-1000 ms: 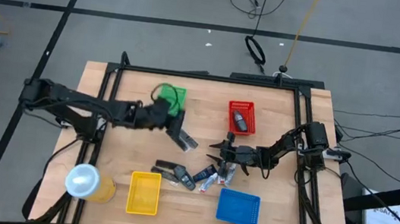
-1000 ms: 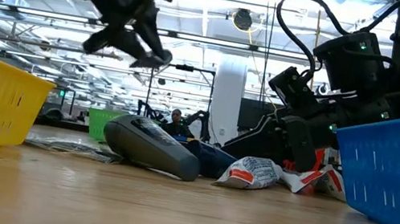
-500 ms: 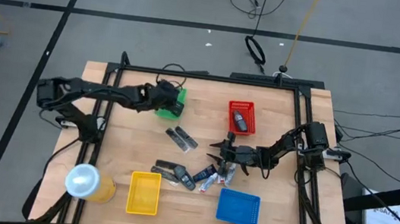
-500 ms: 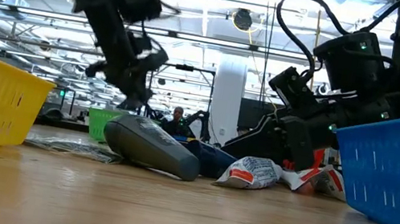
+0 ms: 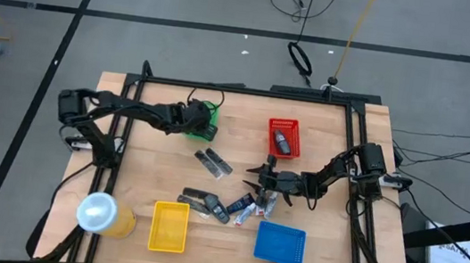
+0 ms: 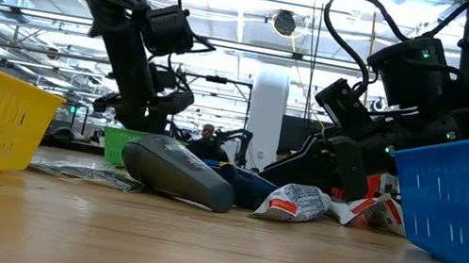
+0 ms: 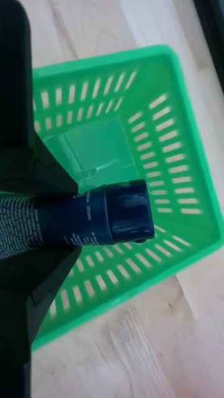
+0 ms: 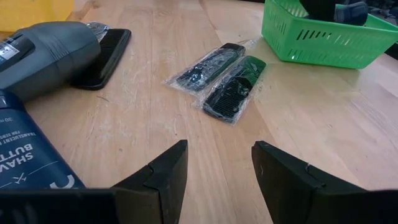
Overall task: Pick & Place Travel size toiletries
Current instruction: Put the left blue shave cream bottle into the green bin, then put the right white toothpaste into the blue bin
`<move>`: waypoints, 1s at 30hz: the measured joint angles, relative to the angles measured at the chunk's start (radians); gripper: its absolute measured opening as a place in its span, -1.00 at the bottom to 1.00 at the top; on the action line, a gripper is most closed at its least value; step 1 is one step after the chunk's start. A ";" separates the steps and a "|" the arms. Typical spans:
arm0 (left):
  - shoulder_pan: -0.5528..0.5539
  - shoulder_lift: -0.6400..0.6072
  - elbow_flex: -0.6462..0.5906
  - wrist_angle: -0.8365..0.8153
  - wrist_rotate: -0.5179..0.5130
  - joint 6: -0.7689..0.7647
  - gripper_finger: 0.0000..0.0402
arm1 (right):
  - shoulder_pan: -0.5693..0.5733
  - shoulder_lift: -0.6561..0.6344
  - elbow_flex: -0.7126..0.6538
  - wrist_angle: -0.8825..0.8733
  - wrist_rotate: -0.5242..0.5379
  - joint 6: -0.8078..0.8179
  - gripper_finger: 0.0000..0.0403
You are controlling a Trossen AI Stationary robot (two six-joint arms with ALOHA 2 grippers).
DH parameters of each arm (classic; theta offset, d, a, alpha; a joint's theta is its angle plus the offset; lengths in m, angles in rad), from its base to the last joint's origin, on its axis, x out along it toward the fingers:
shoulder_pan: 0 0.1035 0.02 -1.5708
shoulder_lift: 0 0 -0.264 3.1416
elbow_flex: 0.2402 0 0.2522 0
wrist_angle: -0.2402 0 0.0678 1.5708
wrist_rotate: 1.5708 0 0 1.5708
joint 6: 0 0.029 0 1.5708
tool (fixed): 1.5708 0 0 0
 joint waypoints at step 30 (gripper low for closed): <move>-0.260 -0.273 0.001 0.135 0.121 0.301 -0.05 | 0.000 0.000 0.000 0.001 -0.002 -0.001 -0.15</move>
